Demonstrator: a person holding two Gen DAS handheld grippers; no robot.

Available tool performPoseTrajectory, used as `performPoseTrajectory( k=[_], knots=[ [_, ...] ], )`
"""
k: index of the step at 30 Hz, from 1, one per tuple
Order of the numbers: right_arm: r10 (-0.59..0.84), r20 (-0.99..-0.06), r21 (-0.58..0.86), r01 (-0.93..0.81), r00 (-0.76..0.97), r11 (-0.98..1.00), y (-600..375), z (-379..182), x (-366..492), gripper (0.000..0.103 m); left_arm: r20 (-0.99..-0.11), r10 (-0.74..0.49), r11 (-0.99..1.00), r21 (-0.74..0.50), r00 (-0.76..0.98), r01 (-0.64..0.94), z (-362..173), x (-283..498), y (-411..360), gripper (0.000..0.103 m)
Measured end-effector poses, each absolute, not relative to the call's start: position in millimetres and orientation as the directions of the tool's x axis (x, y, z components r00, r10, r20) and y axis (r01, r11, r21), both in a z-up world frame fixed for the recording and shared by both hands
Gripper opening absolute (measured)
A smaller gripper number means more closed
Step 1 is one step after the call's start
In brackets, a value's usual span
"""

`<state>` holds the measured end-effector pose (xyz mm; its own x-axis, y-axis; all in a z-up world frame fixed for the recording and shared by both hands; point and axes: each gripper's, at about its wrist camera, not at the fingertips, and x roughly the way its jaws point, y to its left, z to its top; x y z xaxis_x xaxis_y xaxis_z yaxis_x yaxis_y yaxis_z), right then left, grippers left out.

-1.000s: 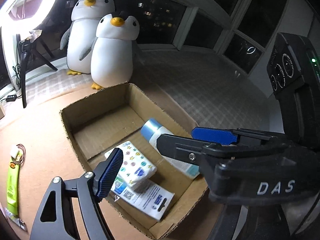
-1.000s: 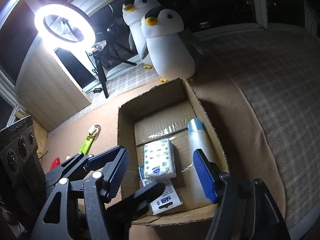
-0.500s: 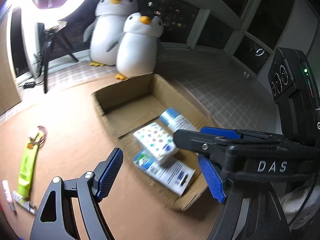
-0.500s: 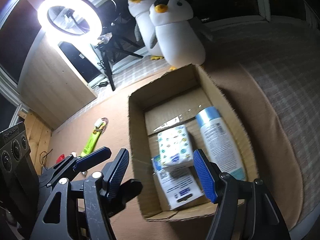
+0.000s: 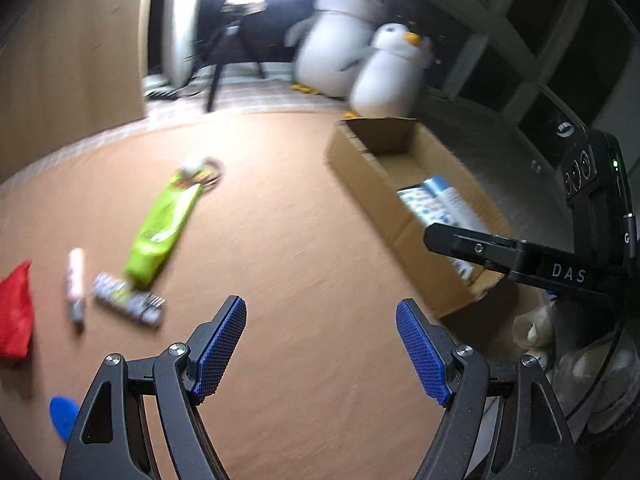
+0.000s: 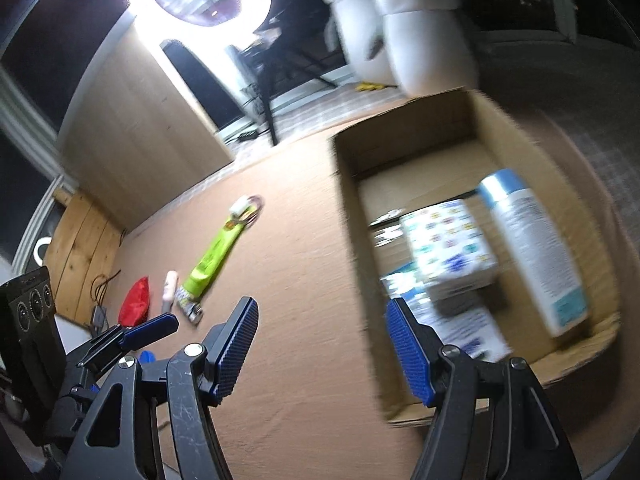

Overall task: Organize objects
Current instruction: 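Move the left gripper toward the blue round tape measure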

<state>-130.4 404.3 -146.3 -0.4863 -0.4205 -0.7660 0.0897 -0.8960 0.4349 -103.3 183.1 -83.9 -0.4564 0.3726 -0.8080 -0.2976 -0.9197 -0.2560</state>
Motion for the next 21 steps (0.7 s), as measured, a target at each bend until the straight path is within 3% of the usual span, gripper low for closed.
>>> performPoseTrajectory(
  k=[16,21],
  knots=[
    [-0.478,-0.785,0.419,0.229,-0.394,-0.878,299,-159,-110,0.063,-0.861,0.152,-0.984,-0.177,-0.485,0.005,-123,-39,17,0.08],
    [-0.415,-0.811,0.332,0.26,-0.412,-0.907,275,-156,-95,0.063,-0.877,0.092,-0.986,-0.146,-0.471,0.079,-141,-33,-20,0.08]
  ],
)
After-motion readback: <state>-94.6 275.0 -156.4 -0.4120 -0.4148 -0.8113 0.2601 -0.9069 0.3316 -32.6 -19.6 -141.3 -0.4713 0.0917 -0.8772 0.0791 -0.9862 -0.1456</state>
